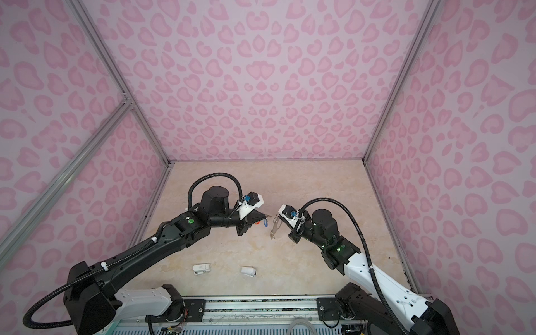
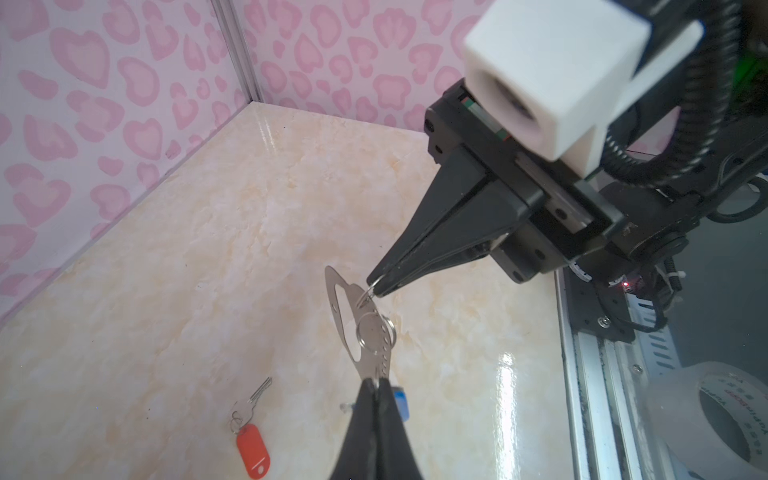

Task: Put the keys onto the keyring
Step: 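Carry the blue-tagged key with the left gripper toward the plate held by the right gripper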

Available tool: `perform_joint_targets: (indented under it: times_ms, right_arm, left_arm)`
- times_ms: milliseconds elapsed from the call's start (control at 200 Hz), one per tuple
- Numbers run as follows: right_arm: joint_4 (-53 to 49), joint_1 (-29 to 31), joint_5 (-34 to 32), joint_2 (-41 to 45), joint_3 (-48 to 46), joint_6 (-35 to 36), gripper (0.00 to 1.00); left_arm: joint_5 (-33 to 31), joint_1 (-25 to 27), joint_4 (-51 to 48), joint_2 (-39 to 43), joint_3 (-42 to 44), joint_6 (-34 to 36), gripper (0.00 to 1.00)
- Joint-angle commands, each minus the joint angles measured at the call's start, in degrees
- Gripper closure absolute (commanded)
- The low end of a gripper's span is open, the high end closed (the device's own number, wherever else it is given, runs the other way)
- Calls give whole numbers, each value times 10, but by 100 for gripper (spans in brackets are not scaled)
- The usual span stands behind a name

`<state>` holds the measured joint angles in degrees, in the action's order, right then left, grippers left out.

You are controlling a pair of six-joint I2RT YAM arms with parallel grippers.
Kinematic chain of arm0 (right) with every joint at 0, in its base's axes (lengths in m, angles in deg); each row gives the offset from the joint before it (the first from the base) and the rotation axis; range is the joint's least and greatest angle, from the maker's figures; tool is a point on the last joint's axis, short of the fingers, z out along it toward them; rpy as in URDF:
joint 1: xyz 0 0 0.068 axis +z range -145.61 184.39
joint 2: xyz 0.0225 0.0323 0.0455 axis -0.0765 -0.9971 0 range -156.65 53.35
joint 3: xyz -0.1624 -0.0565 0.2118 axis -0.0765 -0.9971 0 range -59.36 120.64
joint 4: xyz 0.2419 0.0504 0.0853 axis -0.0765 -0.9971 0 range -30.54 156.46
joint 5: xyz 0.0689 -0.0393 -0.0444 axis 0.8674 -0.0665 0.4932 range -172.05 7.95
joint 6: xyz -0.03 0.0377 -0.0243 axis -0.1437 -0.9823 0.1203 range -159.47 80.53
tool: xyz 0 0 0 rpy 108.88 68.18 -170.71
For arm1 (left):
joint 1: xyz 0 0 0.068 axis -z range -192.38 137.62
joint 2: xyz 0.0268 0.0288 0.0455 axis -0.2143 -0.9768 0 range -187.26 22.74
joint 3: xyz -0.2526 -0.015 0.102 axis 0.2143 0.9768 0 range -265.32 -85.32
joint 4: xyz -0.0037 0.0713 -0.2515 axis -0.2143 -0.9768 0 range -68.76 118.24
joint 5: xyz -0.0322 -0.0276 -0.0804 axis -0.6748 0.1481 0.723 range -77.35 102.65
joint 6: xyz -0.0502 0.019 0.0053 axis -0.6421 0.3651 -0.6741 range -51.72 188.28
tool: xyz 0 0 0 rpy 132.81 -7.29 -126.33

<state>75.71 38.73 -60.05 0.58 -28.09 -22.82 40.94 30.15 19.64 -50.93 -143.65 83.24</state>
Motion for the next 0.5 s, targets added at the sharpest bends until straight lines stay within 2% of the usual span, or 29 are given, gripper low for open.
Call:
perform_joint_targets:
  times_ms: [0, 495]
  right_arm:
    - [40, 5, -9, 2, -6, -15, 100]
    - [39, 7, -2, 6, -7, -15, 100]
  left_arm:
    - [11, 5, 22, -15, -15, -16, 96]
    - [-23, 23, -9, -63, -59, -29, 97]
